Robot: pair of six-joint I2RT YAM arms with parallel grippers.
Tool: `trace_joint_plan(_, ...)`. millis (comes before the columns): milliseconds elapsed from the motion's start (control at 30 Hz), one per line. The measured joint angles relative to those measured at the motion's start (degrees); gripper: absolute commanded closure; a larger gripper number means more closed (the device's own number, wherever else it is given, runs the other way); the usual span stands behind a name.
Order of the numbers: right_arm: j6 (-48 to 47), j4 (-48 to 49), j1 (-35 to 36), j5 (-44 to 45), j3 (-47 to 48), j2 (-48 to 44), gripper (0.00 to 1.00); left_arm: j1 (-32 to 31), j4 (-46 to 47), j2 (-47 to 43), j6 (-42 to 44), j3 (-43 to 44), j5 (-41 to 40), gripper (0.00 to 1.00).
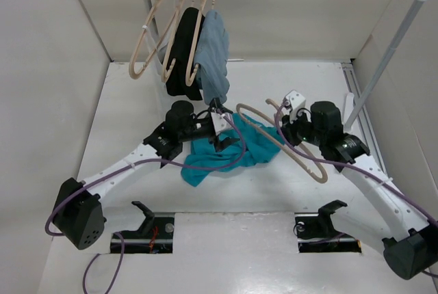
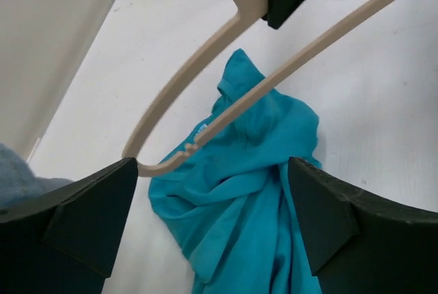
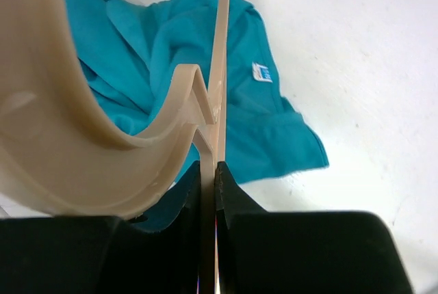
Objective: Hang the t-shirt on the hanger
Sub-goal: Grab a hanger with the right arm, then place tshirt on hanger
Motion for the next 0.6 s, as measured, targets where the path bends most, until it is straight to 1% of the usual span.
trace_joint_plan(33, 0.5, -0.8, -1.2, -0.3, -0.1, -0.9, 1.0, -0.8, 0.0, 0.1, -1.0, 0.0, -1.1, 0.17)
trace_joint_plan(133, 1.9, -2.3, -4.6, -0.6, -0.2, -2.8, 1.0, -3.8, -0.5, 2.3, -2.0, 0.0, -2.8, 0.17)
trace_joint_plan(167, 2.3, -2.6, -5.9, -0.8, -0.2, -3.1, 1.0, -4.6, -1.1, 3.8, -1.7, 0.0, -3.1, 0.12)
trace_joint_plan(267, 3.1, -3.2, -8.8, -1.0, -0.2, -3.5, 1.0, -6.8, -3.8, 9.9, 3.5, 0.0, -4.6, 0.06)
trace_joint_plan(333, 3.3, -3.3, -10.0, -1.4, -0.2, -3.2, 1.0, -7.8, -6.3, 14.2, 8.7, 0.0, -5.8, 0.06)
trace_joint_plan(400, 3.3, -3.5, -10.7, -1.9, -0.2, -2.7, 1.0, -8.2, -9.3, 18.4, 16.0, 0.0, -7.3, 0.12)
trace_joint_plan(433, 3.3, -3.7, -10.9, -2.0, -0.2, -2.5, 1.0, -8.3, -10.9, 20.1, 19.5, 0.0, -8.0, 0.16)
trace_joint_plan(467, 3.2, -3.9, -11.0, -2.2, -0.2, -2.2, 1.0, -8.4, -12.7, 21.6, 23.7, 0.0, -9.0, 0.26)
trace_joint_plan(533, 3.0, -4.3, -11.0, -2.4, 0.0, -1.8, 1.0, -8.3, -16.6, 23.6, 32.7, -0.1, -10.1, 0.39)
trace_joint_plan(567, 2.9, -4.7, -11.0, -2.6, 0.1, -1.6, 1.0, -8.0, -17.7, 23.5, 36.9, -0.1, -9.3, 0.44)
trace_joint_plan(600, 2.7, -5.2, -11.0, -2.9, 0.4, -1.3, 1.0, -7.6, -19.6, 22.9, 41.2, 0.0, -9.3, 0.52)
